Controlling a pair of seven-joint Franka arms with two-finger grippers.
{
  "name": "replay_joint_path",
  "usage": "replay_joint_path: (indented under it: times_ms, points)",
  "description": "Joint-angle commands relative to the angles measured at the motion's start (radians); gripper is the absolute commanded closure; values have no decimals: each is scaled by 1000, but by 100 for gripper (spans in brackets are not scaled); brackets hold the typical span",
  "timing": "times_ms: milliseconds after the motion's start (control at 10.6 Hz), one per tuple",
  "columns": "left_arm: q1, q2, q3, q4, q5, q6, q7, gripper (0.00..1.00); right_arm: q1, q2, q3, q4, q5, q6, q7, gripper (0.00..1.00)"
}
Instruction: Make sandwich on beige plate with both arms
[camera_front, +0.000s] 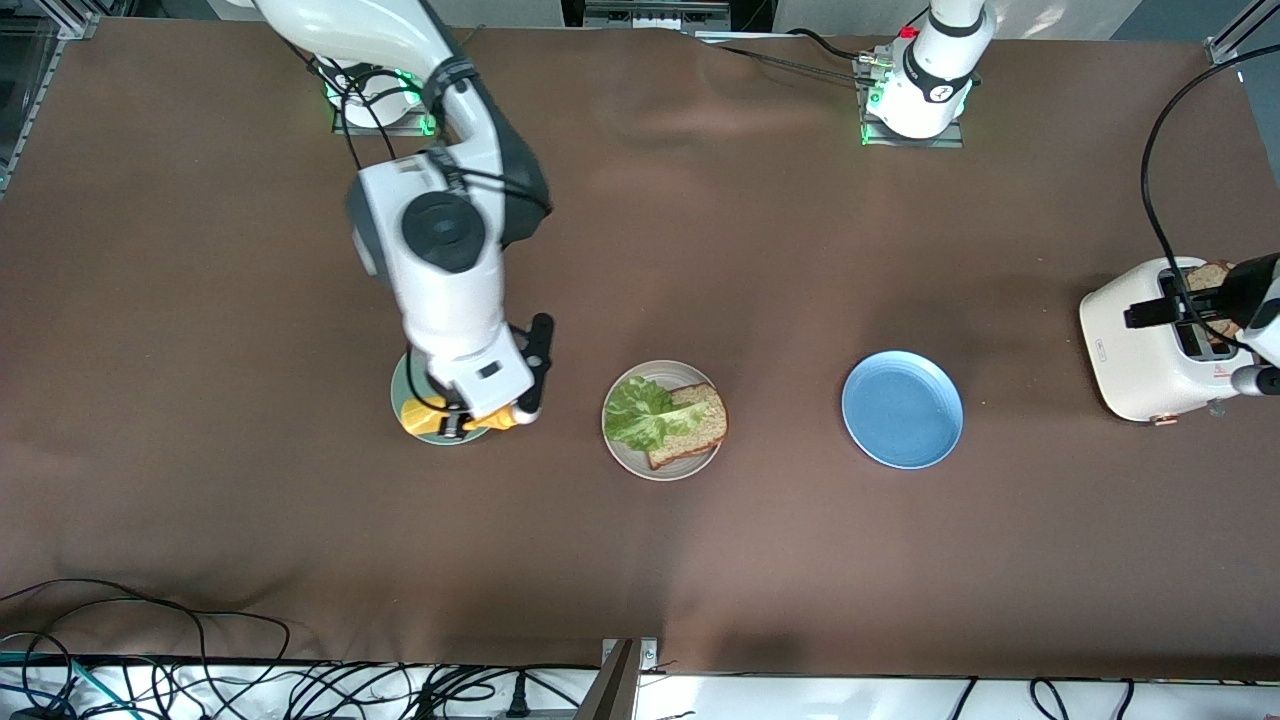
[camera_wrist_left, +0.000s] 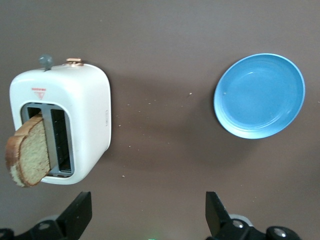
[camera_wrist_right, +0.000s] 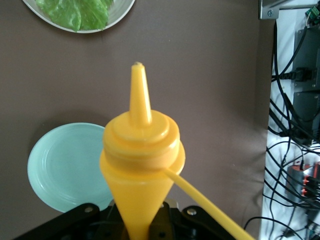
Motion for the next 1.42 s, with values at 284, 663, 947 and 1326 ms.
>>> replay_joint_path:
  times_ms: [284,663,947,1326]
  points:
    - [191,5,-10,-38,106,6,181,0,-285,-24,22,-30,515,-174,-482,100]
    - [252,92,-10,-38,160,35,241,0,-429,-27,23,-185,859,-378,-762,100]
    - [264,155,-10,-36,180,89,246,0,-527,-61,22,-411,927,-370,-1129,100]
    - [283,196,-10,-39,189,96,252,0,-649,38,23,-458,1006,-403,-1498,100]
